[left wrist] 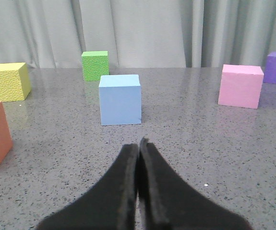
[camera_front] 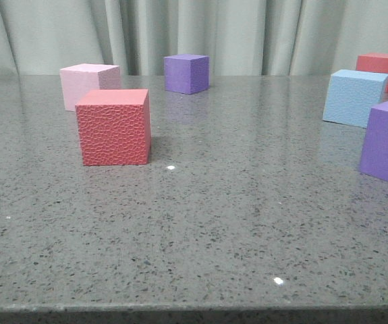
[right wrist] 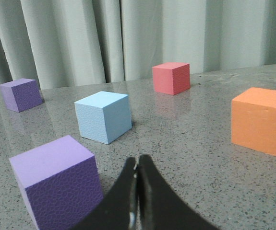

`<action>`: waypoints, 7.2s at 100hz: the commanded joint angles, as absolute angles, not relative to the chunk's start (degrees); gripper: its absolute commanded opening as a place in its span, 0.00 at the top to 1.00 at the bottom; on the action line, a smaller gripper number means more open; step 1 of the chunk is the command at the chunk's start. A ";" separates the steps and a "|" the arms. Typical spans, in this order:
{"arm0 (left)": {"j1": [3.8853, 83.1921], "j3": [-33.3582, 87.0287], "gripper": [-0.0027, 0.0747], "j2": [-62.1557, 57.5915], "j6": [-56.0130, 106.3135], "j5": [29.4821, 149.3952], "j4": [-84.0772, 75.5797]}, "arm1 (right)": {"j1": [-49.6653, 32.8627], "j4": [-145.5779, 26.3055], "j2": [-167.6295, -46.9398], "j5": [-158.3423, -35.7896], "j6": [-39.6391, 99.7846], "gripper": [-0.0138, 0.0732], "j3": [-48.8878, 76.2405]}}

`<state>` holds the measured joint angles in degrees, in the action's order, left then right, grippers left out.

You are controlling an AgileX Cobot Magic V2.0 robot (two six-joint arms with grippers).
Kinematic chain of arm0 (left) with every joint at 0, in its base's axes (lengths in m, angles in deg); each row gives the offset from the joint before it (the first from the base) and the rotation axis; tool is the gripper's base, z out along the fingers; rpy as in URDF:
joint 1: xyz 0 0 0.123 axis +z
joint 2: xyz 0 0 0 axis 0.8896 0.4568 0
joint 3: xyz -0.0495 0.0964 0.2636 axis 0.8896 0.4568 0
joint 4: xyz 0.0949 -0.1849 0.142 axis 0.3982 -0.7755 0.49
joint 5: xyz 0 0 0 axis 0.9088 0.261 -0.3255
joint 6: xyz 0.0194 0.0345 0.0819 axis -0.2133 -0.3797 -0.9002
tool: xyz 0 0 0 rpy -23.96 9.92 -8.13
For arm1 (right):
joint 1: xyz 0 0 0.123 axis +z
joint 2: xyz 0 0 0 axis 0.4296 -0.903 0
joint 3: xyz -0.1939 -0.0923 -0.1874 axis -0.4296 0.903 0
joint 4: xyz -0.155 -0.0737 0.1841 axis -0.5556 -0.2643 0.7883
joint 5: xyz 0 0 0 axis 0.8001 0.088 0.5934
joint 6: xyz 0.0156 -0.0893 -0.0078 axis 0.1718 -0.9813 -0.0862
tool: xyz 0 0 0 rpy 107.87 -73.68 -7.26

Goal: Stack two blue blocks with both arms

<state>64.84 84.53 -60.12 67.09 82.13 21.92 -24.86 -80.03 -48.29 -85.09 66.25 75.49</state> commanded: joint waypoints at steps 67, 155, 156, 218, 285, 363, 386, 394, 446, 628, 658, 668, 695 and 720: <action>64.94 84.60 0.99 -62.00 67.23 77.78 21.92 | -25.16 -80.19 -47.11 -80.68 65.80 0.97 74.47; 64.94 42.76 0.99 -33.01 67.23 101.27 18.74 | -25.11 -77.84 -71.12 -114.37 65.76 0.96 39.15; 64.94 42.01 0.99 -32.24 67.23 101.56 18.74 | -25.11 -77.77 -71.89 -114.72 65.76 0.96 38.42; 64.94 34.73 0.13 -21.29 65.62 100.91 18.74 | -25.11 -77.20 -85.94 -119.37 63.79 0.18 28.72; 64.94 34.84 0.11 -21.17 65.74 100.94 17.97 | -25.11 -71.57 -93.54 -122.61 63.91 0.15 20.49; 64.94 34.84 0.11 -21.17 66.16 100.94 17.14 | -21.50 -69.49 -139.67 -147.94 78.94 0.15 -22.59; 64.94 34.84 0.11 -21.17 66.16 100.33 17.14 | -21.50 -67.14 -147.72 -152.87 81.51 0.15 -31.79; 64.94 34.84 0.11 -21.17 66.16 100.33 17.14 | -21.50 -66.91 -149.89 -154.41 82.02 0.15 -34.52; 64.94 34.84 0.11 -21.17 66.16 100.33 17.14 | -20.41 -67.72 -158.33 -160.25 83.48 0.15 -38.70; 64.94 34.84 0.11 -21.17 66.35 100.54 17.14 | -14.80 -72.66 -152.63 -155.21 81.04 0.67 -31.26; 64.94 34.84 0.11 -21.17 66.28 100.59 17.08 | -4.69 -72.61 -152.76 -153.83 81.30 0.67 -38.87; 64.94 34.84 0.11 -21.17 66.28 100.59 17.08 | -1.67 -72.56 -154.02 -152.73 82.33 0.67 -41.21; 64.94 34.84 0.11 -21.17 66.28 100.59 17.08 | 5.41 -72.45 -162.73 -157.09 82.84 0.67 -51.57; 64.94 34.84 0.11 -21.17 66.28 100.67 17.08 | 8.10 -72.74 -171.70 -159.38 84.48 0.67 -61.83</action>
